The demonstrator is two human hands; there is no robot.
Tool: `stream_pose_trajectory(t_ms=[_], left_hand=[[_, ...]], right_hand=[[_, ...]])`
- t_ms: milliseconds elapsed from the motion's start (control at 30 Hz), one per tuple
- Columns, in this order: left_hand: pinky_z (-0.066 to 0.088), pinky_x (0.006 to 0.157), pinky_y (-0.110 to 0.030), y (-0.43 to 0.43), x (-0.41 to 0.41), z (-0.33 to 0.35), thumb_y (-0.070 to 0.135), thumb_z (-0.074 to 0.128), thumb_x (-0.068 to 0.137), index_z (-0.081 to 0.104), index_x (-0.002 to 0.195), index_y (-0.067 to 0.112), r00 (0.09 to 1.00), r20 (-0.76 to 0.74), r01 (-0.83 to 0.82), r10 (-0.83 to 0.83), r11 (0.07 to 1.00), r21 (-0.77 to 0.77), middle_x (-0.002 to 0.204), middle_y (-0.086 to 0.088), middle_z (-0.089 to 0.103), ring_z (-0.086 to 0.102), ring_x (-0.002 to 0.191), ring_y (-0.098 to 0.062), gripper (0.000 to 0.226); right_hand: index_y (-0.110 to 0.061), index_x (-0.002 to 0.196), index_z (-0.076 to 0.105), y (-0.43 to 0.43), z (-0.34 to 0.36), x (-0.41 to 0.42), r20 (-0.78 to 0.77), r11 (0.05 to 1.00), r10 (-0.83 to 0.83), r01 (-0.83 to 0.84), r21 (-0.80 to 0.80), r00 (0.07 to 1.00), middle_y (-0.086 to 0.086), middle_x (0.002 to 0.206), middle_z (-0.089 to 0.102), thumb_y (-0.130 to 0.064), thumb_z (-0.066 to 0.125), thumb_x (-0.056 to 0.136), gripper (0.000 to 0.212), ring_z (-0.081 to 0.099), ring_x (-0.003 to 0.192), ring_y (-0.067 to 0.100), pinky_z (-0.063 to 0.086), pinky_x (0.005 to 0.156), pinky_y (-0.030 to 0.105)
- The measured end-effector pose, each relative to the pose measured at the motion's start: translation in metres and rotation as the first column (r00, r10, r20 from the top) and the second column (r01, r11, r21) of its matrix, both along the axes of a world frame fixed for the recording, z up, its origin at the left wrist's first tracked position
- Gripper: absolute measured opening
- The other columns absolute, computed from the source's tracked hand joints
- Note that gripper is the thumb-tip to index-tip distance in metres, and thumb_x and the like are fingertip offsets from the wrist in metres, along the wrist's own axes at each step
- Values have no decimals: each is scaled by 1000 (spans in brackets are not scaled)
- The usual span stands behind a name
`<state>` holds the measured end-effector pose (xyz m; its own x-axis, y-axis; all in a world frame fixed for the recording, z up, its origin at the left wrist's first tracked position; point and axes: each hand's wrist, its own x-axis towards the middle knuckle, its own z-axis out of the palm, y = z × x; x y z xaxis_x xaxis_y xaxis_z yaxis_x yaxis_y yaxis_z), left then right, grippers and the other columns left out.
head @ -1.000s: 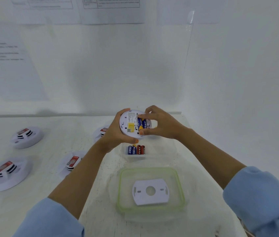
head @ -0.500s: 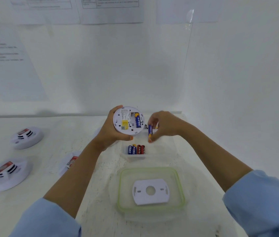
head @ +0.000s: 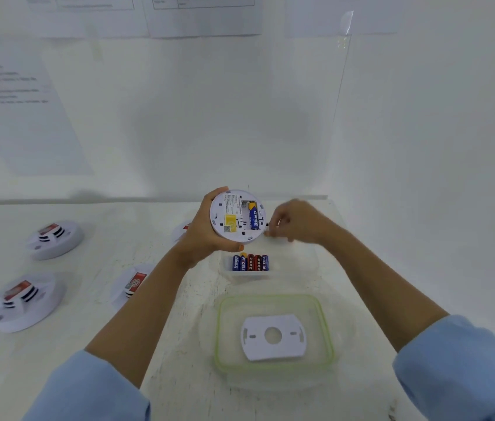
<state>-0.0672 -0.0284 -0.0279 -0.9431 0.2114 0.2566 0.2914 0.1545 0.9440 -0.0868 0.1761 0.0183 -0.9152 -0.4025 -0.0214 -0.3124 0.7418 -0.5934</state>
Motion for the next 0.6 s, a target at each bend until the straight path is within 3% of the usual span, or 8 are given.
stream_pose_trajectory(t_ms=[100,267,400,600], left_hand=[[52,76,-17,2,0,1,-7,75,48,29,132,20,1000,-8,7,-7,1000,-2,122,7,47,54,105,6,100],[53,77,-20,10,0,3,-6,75,46,28,132,21,1000,-29,13,-13,1000,16,122,5,47,55,108,-7,102],[53,78,-19,16,3,-1,-6,76,46,28,133,20,999,-40,2,-1,1000,26,123,4,47,54,109,-7,103],[53,82,-22,18,6,-7,16,82,39,29,133,21,999,-45,-15,16,999,31,125,4,47,52,114,-13,108]], right_hand=[[-12,96,59,-6,14,3,-205,982,-76,38,-185,976,-4,73,56,-20,54,91,11,52,67,13,45,64,26],[-11,105,53,-26,-3,3,-363,996,-49,20,-82,931,5,90,48,-21,46,94,16,48,78,20,36,68,26],[-6,98,51,-31,-8,1,-361,990,-110,71,-119,926,8,85,49,-19,48,92,15,47,73,22,34,56,26],[-8,86,49,-31,-9,-5,-288,983,-117,69,-170,951,6,77,50,-15,51,89,7,45,70,20,35,55,23]])
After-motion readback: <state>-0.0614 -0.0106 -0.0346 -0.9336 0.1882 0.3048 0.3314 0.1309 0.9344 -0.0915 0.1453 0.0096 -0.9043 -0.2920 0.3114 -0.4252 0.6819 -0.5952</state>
